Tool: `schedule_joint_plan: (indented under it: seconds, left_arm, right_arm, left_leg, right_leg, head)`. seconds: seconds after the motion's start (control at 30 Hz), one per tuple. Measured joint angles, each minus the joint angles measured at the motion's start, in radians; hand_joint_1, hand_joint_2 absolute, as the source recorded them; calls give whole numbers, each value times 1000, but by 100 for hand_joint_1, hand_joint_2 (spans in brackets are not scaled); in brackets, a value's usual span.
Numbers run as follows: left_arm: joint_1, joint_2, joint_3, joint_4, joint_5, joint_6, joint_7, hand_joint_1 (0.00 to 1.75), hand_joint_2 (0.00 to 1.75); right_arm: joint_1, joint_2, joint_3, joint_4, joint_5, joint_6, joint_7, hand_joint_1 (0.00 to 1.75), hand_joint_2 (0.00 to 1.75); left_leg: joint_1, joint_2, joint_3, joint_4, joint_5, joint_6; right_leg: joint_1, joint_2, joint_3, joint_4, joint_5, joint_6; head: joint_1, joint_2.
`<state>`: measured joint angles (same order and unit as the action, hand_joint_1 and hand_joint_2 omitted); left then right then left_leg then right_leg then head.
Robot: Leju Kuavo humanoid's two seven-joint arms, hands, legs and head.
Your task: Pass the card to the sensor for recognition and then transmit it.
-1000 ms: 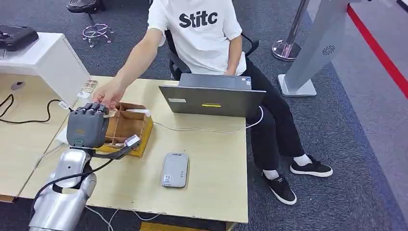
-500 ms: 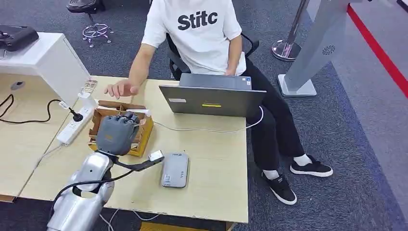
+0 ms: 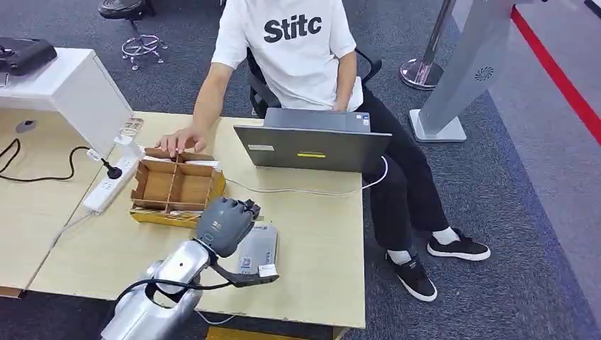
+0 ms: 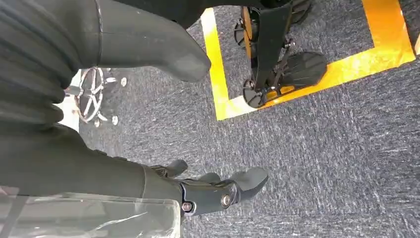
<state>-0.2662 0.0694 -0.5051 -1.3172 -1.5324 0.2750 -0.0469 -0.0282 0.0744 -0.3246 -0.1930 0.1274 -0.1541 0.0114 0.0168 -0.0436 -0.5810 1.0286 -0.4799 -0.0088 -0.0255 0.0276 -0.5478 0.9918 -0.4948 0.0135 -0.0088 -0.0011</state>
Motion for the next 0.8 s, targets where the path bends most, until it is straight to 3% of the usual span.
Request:
schedule_joint_plan:
  seconds: [0.43, 0.8]
  left_arm:
    - [-1, -1, -25, 106, 13, -24, 14, 175, 175]
    - [-16, 0, -13, 124, 48, 32, 53, 175, 175]
  right_arm:
    - [0, 0, -1, 1, 29, -4, 8, 0, 175]
    - [0, 1, -3, 1, 40, -5, 3, 0, 175]
  left_leg:
    - [0, 0, 0, 0, 0, 0]
    - [0, 0, 0, 0, 0, 0]
  right_leg:
    - [0, 0, 0, 0, 0, 0]
    - [0, 0, 0, 0, 0, 0]
  head:
    - [0, 0]
    - [0, 0]
